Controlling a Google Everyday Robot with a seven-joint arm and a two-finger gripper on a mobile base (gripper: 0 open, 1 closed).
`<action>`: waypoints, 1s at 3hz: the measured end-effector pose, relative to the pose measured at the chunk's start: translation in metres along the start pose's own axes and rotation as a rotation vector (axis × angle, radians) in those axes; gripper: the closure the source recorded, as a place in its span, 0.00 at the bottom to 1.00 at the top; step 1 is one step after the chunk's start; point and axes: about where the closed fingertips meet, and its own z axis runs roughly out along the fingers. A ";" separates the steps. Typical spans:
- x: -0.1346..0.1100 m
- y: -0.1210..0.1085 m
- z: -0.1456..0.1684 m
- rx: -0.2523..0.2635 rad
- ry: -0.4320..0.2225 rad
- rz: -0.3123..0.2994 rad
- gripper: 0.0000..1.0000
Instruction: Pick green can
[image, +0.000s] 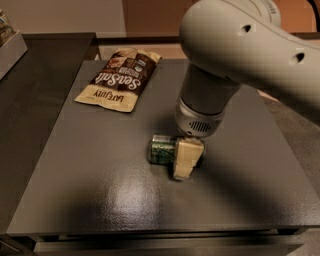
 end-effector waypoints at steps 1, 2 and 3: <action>0.004 -0.002 0.003 -0.004 0.006 -0.002 0.46; 0.005 -0.003 -0.001 -0.004 0.005 -0.012 0.70; 0.004 -0.005 -0.011 0.009 0.018 -0.021 0.93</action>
Offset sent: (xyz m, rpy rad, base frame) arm 0.0039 -0.0082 0.0019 -0.0054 0.0090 0.0236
